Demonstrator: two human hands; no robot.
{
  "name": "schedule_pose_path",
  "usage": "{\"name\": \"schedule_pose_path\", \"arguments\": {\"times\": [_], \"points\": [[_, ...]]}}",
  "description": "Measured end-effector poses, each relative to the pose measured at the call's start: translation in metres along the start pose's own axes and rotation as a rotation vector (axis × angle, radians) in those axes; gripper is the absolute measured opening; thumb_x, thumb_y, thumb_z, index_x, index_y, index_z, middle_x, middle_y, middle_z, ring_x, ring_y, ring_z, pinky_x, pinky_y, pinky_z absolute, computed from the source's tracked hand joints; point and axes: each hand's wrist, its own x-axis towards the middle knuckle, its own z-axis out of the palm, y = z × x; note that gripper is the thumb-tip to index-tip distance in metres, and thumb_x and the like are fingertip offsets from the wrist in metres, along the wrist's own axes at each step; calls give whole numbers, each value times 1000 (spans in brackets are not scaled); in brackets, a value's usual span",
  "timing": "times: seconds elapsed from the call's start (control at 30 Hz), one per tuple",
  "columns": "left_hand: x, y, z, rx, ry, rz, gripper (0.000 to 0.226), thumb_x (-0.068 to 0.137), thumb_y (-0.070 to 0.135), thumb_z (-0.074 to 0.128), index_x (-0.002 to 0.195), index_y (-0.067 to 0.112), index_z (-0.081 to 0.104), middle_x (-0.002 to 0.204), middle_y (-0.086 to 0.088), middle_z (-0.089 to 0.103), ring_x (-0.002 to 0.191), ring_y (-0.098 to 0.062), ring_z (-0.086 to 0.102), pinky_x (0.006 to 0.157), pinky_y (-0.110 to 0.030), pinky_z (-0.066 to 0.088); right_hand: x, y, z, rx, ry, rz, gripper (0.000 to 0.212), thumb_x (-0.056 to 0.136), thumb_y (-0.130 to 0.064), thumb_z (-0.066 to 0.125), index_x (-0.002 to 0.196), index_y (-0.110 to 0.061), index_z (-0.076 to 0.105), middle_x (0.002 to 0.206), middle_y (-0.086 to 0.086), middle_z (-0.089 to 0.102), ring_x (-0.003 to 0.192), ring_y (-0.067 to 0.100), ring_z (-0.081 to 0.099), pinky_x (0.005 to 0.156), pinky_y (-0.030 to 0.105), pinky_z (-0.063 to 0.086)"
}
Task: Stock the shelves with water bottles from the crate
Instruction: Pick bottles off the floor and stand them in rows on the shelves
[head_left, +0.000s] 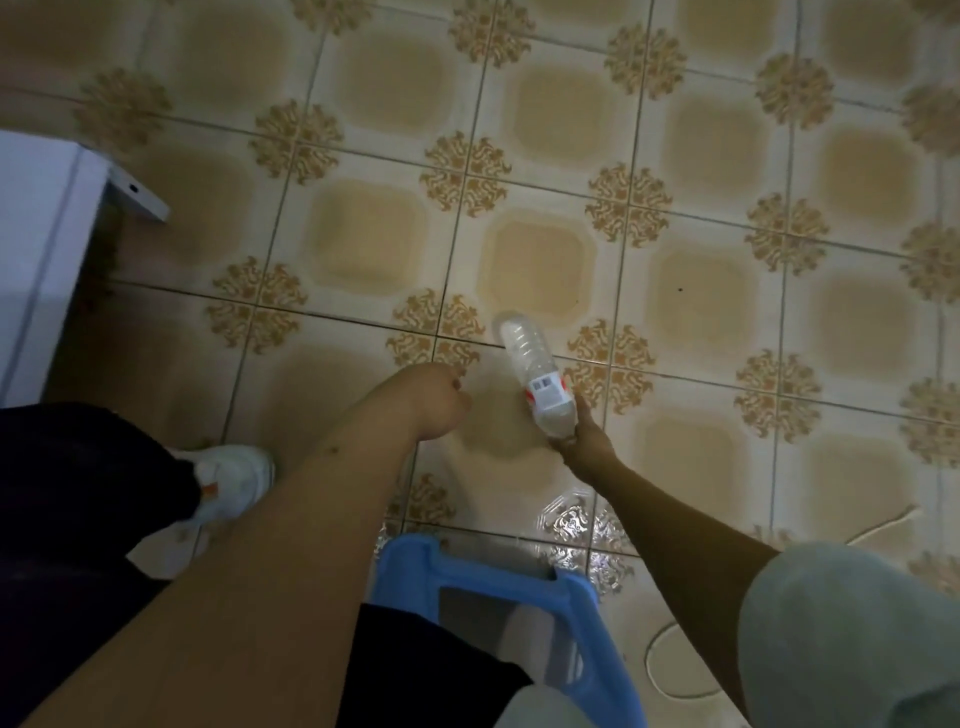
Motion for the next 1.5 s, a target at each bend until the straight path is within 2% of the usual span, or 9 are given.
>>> {"name": "schedule_pose_path", "arguments": {"times": [0.23,0.53,0.63,0.7,0.8,0.97,1.1,1.27,1.5], "points": [[-6,-18,-5,37,91,-17,49,99,31,51,143,12,42,143,-12,47,126,-29,48,98,-33,41,-61,-57,-37,724,-335,155,49,93,-14,63,139,-19,43,124,20,52,107,31,61,86,38,57],[-32,-42,-5,341,300,63,122,74,36,81,154,34,-11,162,-2,-4,148,-35,3,113,-51,30,-136,-116,-104,574,-714,-9,55,83,-23,64,136,-15,51,81,8,54,65,13,49,56,20,45],[-44,-38,-14,300,333,174,112,65,33,85,153,37,15,157,3,22,142,-27,28,109,-47,38,-152,-156,-129,413,-745,-111,51,81,-23,62,129,-9,56,75,8,52,61,13,43,51,19,39],[-56,-36,-25,161,349,170,88,62,33,84,138,34,42,131,4,52,113,-20,56,94,-40,51,-162,-189,-143,349,-696,-169,42,74,-28,64,109,-4,60,66,5,50,51,11,41,45,17,36],[-83,-37,-47,23,485,175,65,55,40,86,110,26,55,103,6,60,88,-17,62,78,-36,55,-183,-242,-150,313,-553,-336,29,77,-40,63,76,-11,58,57,3,43,45,11,34,43,19,28],[-145,-53,-85,-155,697,141,62,51,55,80,101,23,60,87,10,65,80,-12,65,70,-28,55,-236,-330,-132,408,-399,-650,26,86,-47,61,84,-22,66,68,0,40,59,12,38,54,21,34],[-229,-69,-112,-256,902,171,41,66,38,81,99,20,66,81,10,66,64,-2,56,53,-13,42,-298,-403,-102,141,-287,-901,37,89,-37,66,122,-23,57,106,-3,65,90,13,65,80,29,54],[-336,-104,-132,-400,1164,243,50,63,50,86,100,31,58,86,20,64,79,7,60,66,-12,47,-395,-479,-65,206,-504,-1059,52,88,-17,70,133,-18,45,118,7,68,97,25,72,82,40,59],[-477,-173,-150,-638,1157,338,68,62,48,86,122,26,63,113,8,71,103,-12,68,94,-38,54,-511,-565,-25,122,-595,-1274,60,82,-18,75,135,-16,47,111,8,72,96,26,72,81,47,59]]}}
